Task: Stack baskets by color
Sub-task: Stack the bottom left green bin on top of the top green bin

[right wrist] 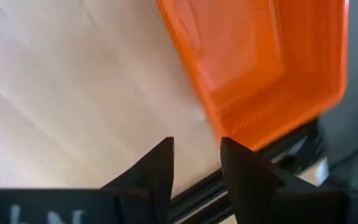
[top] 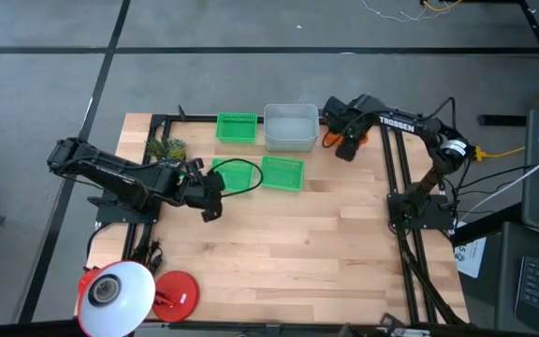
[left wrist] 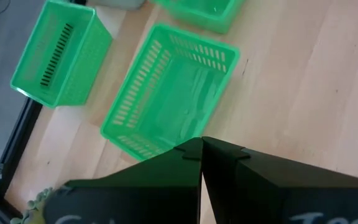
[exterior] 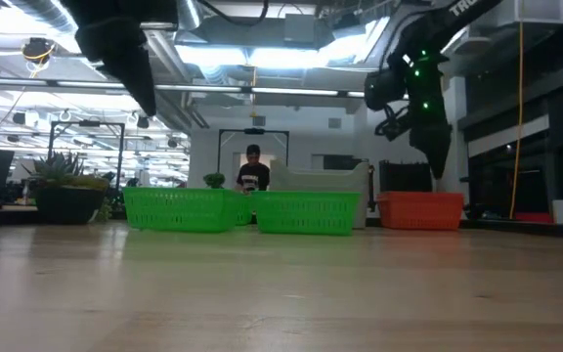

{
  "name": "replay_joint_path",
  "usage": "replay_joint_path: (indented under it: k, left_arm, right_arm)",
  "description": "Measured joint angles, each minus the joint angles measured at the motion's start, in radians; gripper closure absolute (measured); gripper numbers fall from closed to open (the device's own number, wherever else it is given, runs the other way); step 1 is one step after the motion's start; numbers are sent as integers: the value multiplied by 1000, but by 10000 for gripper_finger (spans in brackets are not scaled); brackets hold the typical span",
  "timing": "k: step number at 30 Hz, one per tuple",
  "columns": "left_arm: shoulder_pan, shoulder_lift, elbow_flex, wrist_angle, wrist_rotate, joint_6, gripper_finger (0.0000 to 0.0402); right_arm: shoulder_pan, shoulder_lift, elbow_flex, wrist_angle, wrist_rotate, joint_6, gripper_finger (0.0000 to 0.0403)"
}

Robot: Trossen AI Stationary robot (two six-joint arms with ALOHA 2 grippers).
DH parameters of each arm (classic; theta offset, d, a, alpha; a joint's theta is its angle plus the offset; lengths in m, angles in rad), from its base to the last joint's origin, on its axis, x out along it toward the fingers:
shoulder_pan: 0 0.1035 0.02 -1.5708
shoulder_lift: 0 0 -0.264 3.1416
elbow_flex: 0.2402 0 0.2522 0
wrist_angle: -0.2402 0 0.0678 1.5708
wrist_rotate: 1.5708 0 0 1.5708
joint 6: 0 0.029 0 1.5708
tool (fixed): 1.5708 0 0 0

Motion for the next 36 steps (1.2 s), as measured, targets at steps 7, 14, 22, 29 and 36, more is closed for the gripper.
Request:
replay_joint_path:
  k: [7, 14, 22, 29, 36]
  left_arm:
    - [74, 100, 0, 157, 140, 105, 401]
    - [247, 210, 7, 166, 342, 328, 401]
    - [355, 209, 67, 166, 480, 528, 401]
    - [383, 219, 68, 137, 490, 552, 352]
    - [375, 252, 67, 144, 492, 633, 296]
  right_arm:
    - [151, -65, 7, -90, 0, 214, 272]
    - [267, -230, 7, -133, 7, 283, 272]
    - [325, -463, -37, -156, 8, 404, 272]
    - [369, -628, -107, -162, -47, 491, 272]
    - [421, -736, -208, -155, -106, 572, 272]
